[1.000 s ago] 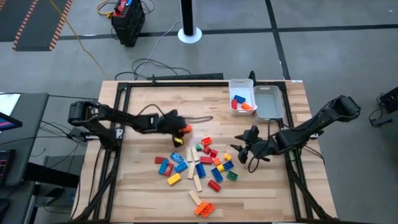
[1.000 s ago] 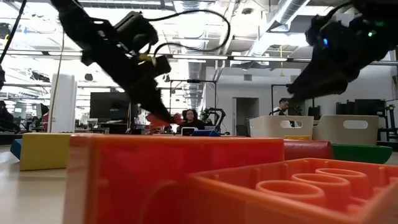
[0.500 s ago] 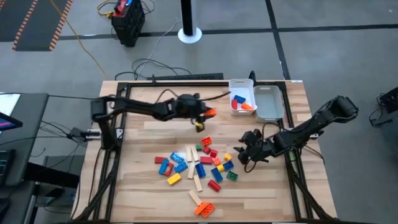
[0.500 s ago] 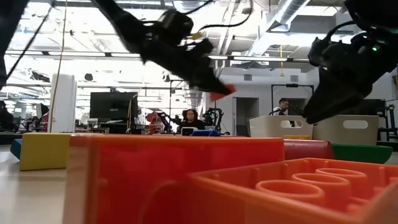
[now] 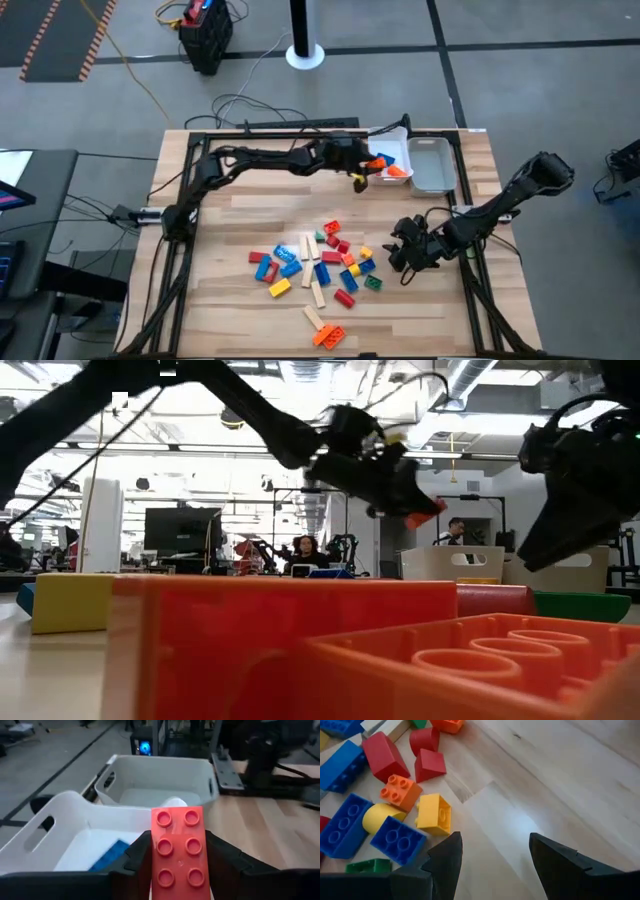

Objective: Sort blocks by size
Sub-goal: Put the large orange game piece into the white bin, then put the large red triangular wooden block into the white bin

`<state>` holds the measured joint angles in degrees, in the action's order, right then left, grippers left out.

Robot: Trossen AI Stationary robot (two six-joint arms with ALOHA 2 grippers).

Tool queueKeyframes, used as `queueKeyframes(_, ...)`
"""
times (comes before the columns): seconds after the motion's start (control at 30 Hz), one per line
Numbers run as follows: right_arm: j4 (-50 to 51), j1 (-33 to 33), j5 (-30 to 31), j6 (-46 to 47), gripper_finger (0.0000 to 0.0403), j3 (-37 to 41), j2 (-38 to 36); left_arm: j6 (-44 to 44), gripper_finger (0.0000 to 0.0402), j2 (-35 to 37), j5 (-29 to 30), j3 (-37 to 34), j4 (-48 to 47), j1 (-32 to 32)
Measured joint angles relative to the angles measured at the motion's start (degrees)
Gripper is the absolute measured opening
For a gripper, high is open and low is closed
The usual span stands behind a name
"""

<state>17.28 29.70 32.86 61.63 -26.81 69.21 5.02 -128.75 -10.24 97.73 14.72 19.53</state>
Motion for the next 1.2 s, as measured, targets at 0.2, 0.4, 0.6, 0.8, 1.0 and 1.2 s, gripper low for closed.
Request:
queueKeyframes(0.2, 0.13, 1.73, 1.56, 2.37, 0.0259, 0.0, 0.24, -2.75, 0.0144, -7.32, 1.16, 10.47, -2.14, 0.54)
queueKeyframes(0.4, 0.3, 4.17, 3.31, 4.96, 0.0259, 0.0, 0.24, -2.44, 0.0168, -9.27, 3.82, 13.45, -4.69, 0.92)
queueKeyframes(0.6, 0.78, 6.05, 4.81, 6.75, 0.0259, 0.0, 0.22, 1.38, 0.0221, -5.07, 3.21, 13.57, -9.64, 1.1)
queueKeyframes(0.8, 2.46, 5.83, 5.2, 7.45, 0.0259, 0.0, 0.22, 8.34, 0.0228, -1.75, 1.43, 13.58, -21.2, -0.85)
queueKeyframes(1.0, 3.89, 5.83, 5.67, 7.38, 0.0259, 0.0, 0.22, 12.63, 0.0201, -0.87, 1.64, 13.54, -27.59, -5.02)
queueKeyframes(1.2, 5.59, 5.98, 6.06, 7.38, 0.0259, 0.0, 0.13, 13.39, 0.0179, -0.96, 3.47, 13.51, -31.73, -8.9)
